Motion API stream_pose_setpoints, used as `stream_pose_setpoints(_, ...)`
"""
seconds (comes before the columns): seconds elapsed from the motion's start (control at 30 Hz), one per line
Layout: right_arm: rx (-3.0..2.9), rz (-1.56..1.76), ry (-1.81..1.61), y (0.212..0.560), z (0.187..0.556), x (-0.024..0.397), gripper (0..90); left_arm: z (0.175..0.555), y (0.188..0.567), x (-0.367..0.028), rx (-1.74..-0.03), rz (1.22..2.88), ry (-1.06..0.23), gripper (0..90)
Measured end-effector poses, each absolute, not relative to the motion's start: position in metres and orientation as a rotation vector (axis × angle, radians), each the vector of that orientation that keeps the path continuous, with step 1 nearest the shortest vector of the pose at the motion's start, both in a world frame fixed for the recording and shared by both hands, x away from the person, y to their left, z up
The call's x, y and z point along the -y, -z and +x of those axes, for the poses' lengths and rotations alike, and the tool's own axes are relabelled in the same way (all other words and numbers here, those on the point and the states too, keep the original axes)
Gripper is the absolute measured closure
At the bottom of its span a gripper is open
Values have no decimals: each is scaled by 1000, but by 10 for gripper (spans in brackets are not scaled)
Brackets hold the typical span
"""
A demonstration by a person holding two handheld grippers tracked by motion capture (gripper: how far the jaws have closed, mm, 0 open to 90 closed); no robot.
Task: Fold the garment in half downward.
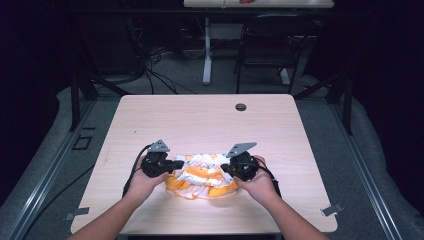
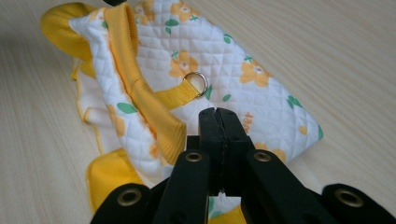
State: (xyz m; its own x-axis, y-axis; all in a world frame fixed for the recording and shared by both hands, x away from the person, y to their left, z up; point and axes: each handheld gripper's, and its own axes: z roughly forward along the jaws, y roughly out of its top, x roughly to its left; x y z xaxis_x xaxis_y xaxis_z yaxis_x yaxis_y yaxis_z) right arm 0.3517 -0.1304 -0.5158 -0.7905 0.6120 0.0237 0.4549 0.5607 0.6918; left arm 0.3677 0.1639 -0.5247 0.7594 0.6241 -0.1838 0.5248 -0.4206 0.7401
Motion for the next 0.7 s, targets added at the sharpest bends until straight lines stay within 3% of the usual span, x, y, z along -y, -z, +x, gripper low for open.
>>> stream_pose_setpoints(0.7, -2719, 788, -1063, 537, 312, 120, 900, 330, 553, -163, -805, 2198, -107, 898)
